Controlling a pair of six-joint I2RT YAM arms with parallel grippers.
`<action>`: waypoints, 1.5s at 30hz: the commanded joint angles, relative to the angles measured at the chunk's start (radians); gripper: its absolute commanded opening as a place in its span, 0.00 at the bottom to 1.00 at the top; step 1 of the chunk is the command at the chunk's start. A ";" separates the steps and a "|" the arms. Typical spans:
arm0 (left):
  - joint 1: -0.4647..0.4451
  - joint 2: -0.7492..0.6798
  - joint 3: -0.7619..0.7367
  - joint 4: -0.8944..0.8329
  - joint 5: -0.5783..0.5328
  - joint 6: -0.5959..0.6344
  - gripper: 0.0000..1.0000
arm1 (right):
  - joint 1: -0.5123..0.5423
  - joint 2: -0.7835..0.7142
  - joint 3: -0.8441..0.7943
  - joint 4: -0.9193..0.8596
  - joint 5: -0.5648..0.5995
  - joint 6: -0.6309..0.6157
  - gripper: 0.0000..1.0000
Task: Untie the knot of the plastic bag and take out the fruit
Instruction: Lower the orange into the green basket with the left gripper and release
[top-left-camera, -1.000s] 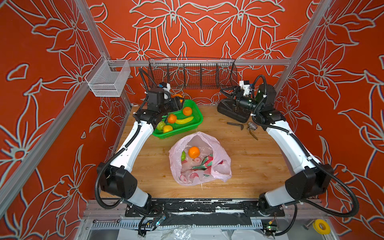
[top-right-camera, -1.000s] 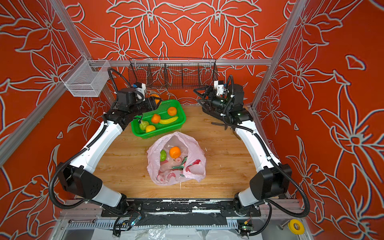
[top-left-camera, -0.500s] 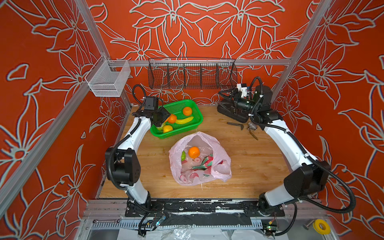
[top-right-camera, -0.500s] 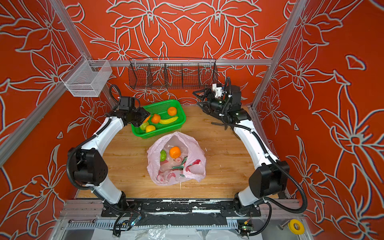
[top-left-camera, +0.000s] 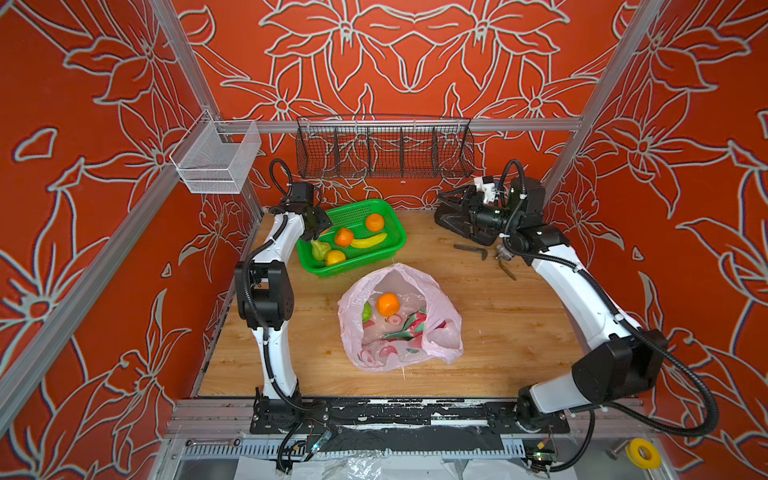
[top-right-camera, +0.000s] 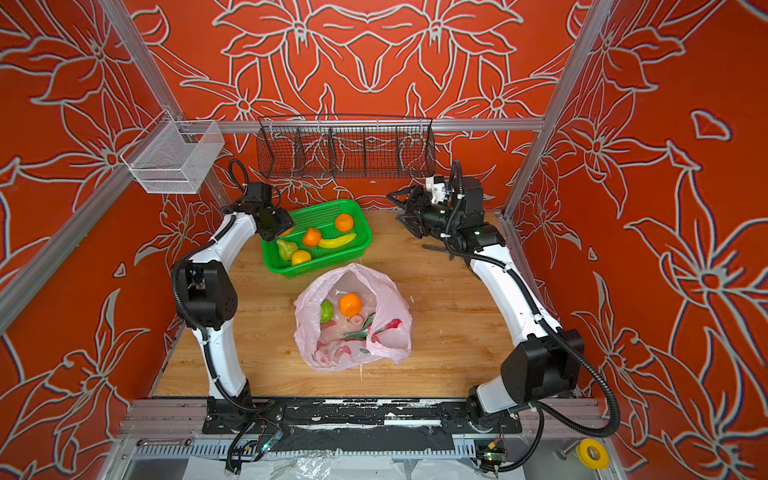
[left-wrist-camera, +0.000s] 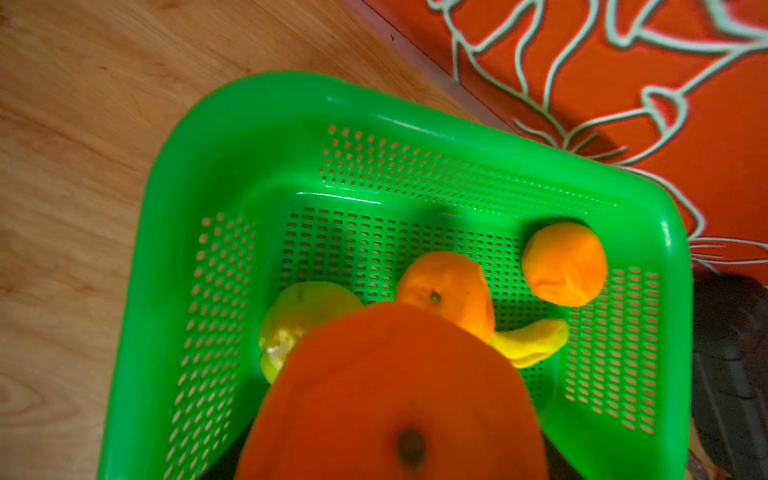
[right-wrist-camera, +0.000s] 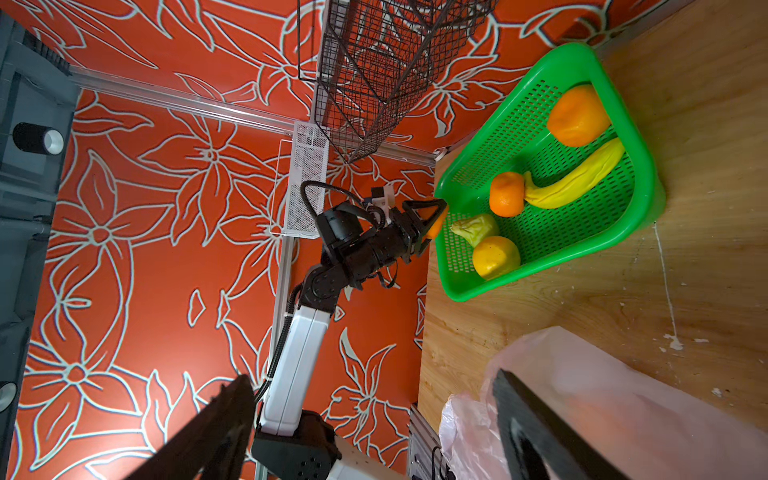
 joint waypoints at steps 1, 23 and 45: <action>0.016 0.047 0.040 0.034 -0.001 0.090 0.56 | -0.003 -0.039 -0.017 -0.022 0.007 -0.018 0.91; 0.066 0.274 0.173 -0.006 0.148 0.078 0.68 | -0.003 -0.037 0.006 -0.082 0.040 -0.013 0.91; 0.066 0.132 0.105 -0.027 0.158 0.043 0.83 | -0.004 -0.038 -0.009 -0.073 0.027 -0.014 0.92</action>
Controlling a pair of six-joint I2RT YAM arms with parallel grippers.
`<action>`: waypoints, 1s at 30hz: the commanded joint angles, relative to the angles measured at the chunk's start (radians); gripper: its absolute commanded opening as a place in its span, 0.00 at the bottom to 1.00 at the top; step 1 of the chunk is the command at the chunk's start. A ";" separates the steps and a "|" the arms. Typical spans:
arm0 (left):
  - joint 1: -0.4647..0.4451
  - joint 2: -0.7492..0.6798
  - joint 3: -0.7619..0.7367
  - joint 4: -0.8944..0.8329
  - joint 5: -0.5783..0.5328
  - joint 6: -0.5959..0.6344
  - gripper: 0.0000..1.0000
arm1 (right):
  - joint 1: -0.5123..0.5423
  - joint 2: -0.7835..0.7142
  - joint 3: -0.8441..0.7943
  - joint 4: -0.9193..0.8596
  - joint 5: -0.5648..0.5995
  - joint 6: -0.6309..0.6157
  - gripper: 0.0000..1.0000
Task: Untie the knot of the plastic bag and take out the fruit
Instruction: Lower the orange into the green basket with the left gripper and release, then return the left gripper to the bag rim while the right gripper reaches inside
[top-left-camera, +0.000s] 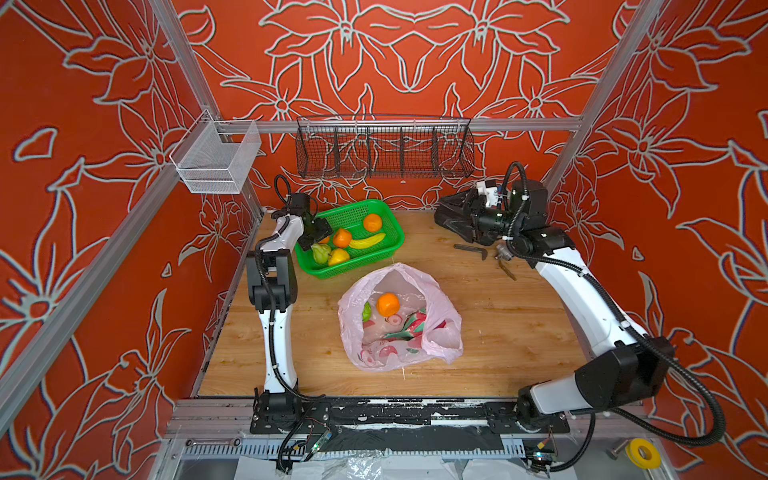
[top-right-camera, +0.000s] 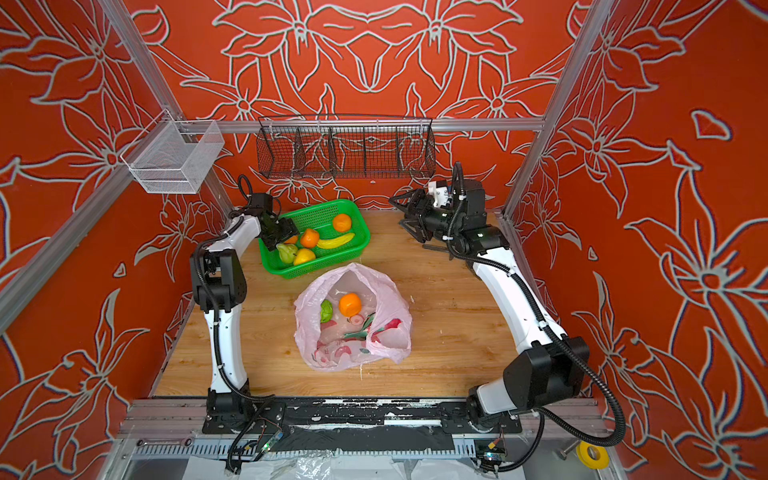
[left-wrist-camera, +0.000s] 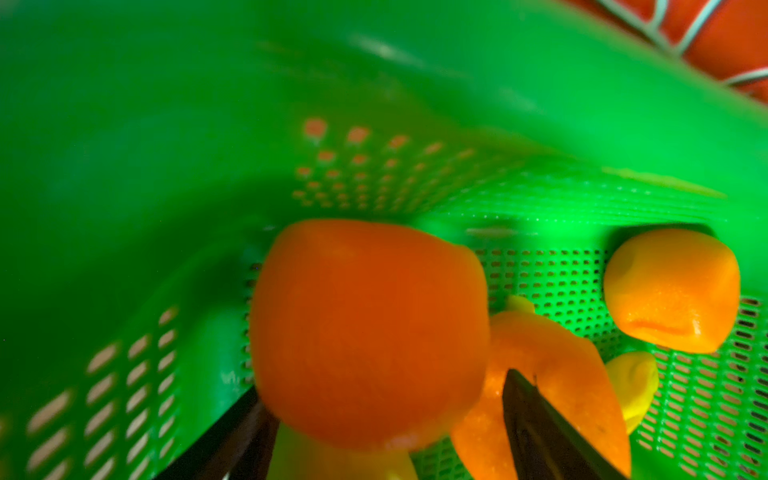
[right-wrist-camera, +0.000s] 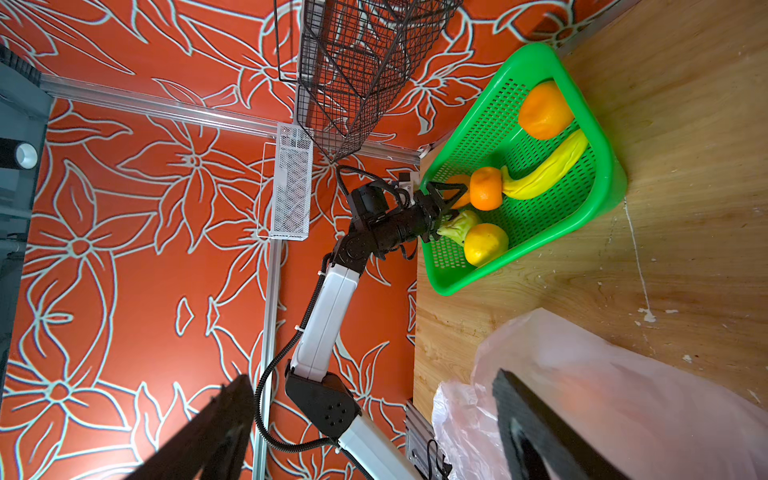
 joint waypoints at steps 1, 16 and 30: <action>0.002 -0.127 -0.031 -0.007 -0.004 -0.004 0.83 | -0.004 -0.015 -0.005 0.009 -0.006 -0.012 0.91; -0.033 -0.750 -0.441 0.061 0.023 -0.011 0.84 | 0.084 -0.054 0.045 -0.179 0.018 -0.273 0.90; -0.430 -1.222 -0.776 -0.130 -0.220 -0.036 0.85 | 0.450 -0.025 0.072 -0.402 0.205 -0.604 0.84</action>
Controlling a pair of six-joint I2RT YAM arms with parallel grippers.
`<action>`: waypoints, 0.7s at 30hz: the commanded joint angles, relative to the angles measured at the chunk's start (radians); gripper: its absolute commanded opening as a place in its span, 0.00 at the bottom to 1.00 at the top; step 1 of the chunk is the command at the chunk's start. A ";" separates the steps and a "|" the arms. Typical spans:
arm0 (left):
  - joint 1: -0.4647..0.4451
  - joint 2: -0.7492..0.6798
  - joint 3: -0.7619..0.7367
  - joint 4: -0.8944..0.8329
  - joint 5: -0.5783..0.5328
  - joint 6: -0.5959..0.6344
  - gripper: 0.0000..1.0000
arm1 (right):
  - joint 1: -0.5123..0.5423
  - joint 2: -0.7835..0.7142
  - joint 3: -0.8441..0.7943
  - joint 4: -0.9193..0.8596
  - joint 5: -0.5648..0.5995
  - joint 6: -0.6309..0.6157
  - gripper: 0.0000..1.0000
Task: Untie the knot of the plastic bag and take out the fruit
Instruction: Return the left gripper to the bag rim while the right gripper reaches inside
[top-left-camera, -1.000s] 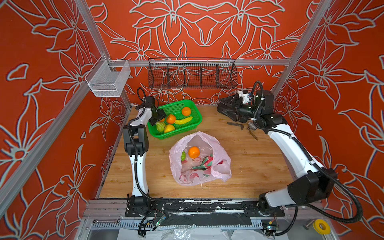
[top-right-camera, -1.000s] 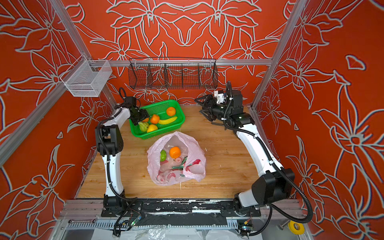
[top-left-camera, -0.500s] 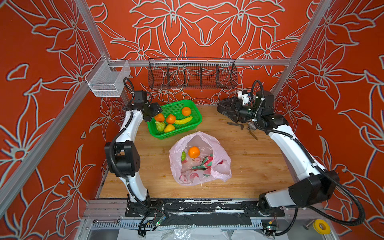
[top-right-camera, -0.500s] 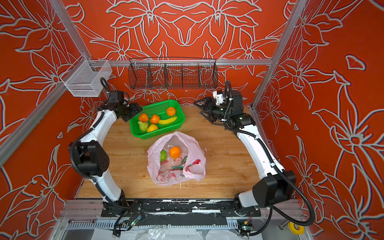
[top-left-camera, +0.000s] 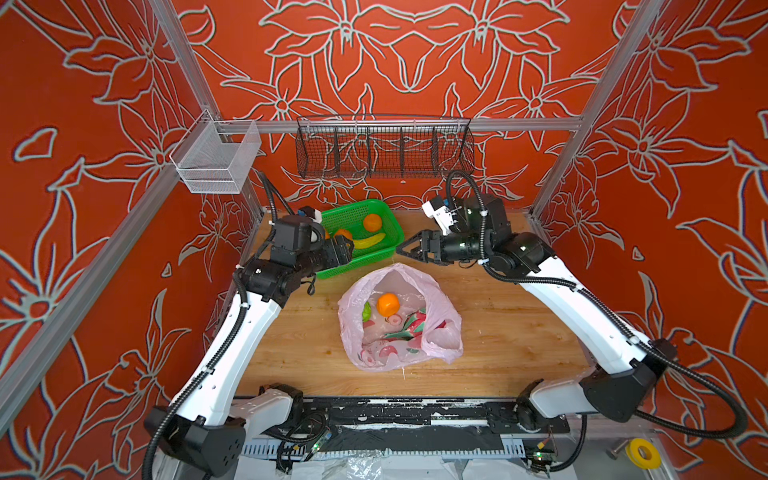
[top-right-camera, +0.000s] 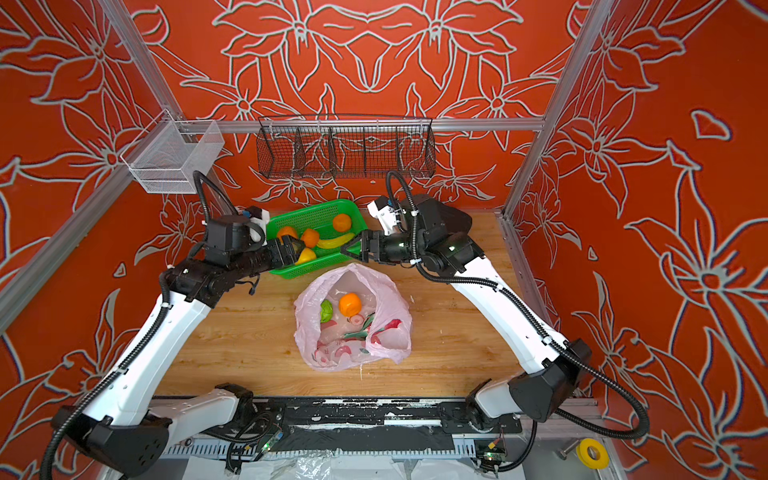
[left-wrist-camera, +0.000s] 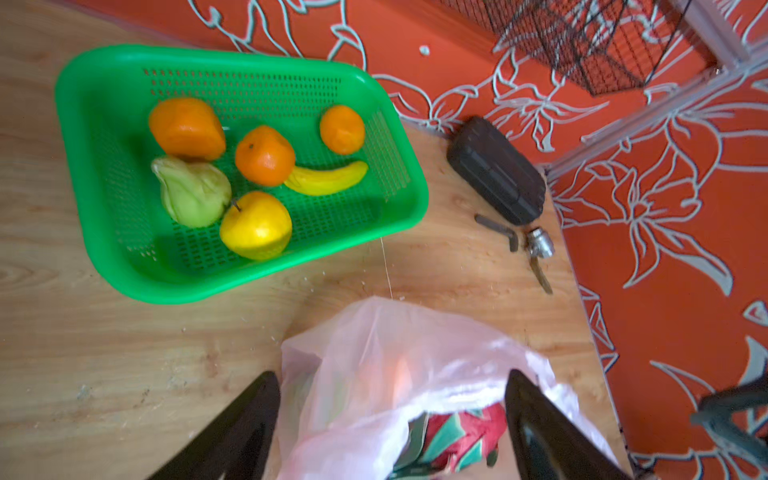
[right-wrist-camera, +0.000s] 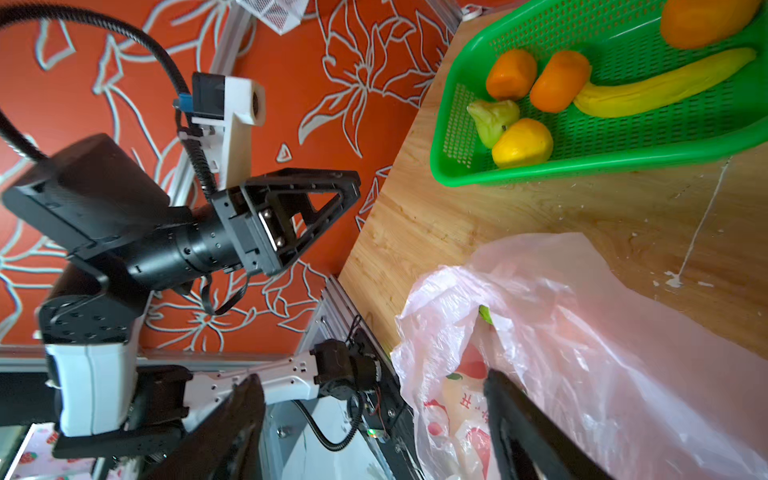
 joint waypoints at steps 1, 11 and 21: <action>-0.069 -0.043 -0.071 -0.126 -0.125 -0.067 0.85 | 0.073 -0.012 -0.050 -0.054 0.096 -0.097 0.84; -0.174 -0.001 -0.244 -0.152 -0.107 -0.059 0.86 | 0.334 -0.042 -0.301 -0.057 0.399 -0.196 0.84; -0.205 -0.008 -0.359 -0.060 0.022 -0.068 0.86 | 0.417 0.010 -0.474 -0.188 0.621 -0.096 0.84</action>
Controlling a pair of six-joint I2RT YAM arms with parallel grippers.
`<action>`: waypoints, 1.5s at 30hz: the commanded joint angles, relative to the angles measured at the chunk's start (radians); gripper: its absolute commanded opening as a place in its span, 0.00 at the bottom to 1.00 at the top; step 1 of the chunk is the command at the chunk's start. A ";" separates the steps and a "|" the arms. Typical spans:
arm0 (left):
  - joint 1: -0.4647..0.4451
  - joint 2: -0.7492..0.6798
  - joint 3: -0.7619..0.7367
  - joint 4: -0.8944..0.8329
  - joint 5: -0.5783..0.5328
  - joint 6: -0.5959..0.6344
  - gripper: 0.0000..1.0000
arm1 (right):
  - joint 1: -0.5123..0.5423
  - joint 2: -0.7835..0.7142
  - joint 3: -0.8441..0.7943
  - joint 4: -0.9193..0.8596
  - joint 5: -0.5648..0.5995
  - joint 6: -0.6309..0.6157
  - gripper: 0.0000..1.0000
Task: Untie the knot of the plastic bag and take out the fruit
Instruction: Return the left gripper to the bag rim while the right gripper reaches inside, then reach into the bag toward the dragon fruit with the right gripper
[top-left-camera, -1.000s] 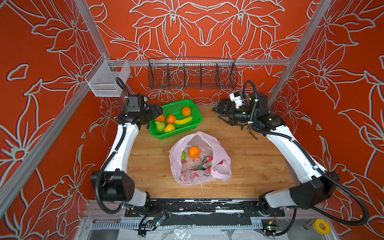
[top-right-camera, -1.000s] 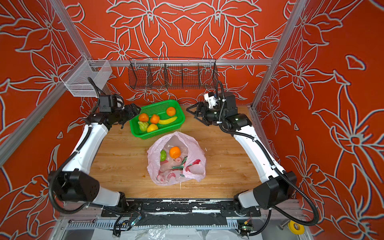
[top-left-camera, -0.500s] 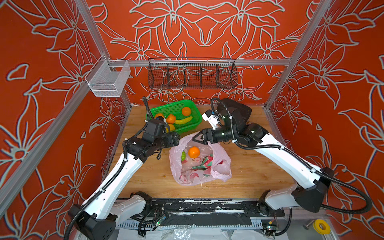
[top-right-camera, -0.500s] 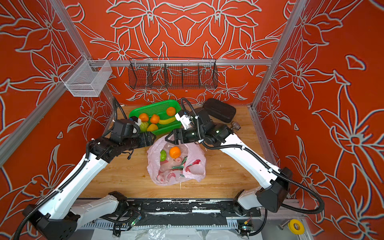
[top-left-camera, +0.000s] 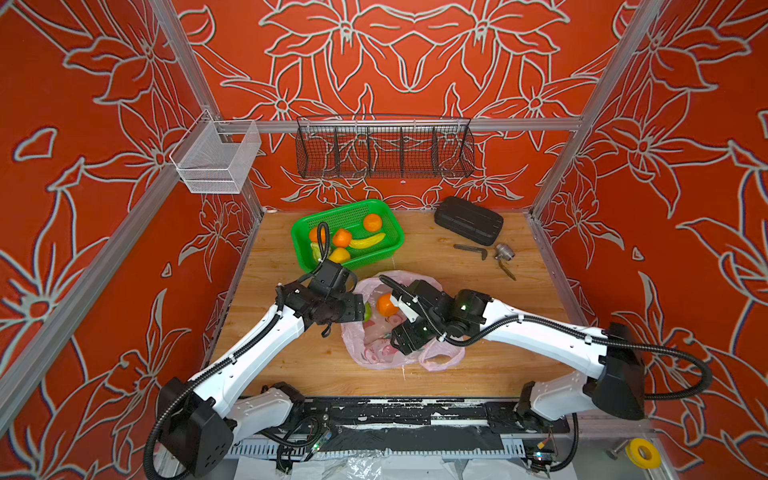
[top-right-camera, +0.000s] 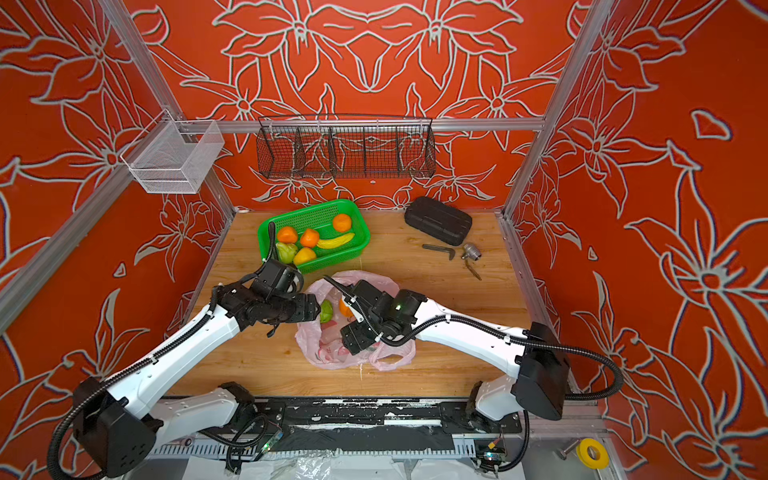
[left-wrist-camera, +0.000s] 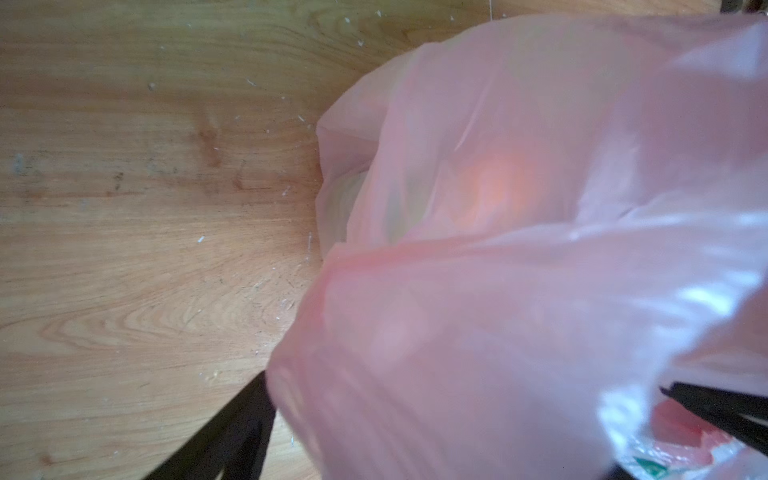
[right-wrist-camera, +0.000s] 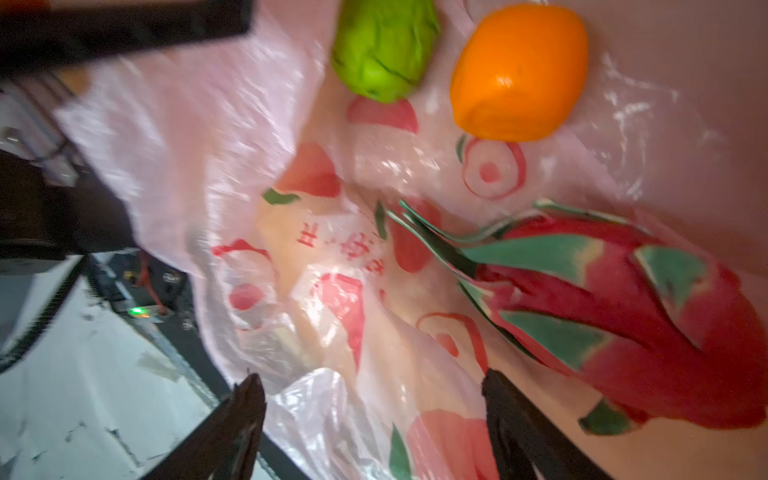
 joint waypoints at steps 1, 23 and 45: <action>-0.014 -0.024 -0.028 0.057 0.079 -0.022 0.86 | 0.005 -0.011 -0.065 -0.056 0.090 0.065 0.84; -0.135 0.050 -0.003 0.126 0.152 -0.101 0.69 | -0.140 -0.158 -0.175 0.045 0.206 0.557 0.92; -0.140 0.067 0.065 0.080 0.075 -0.039 0.67 | -0.156 0.072 -0.151 0.199 0.274 0.988 0.97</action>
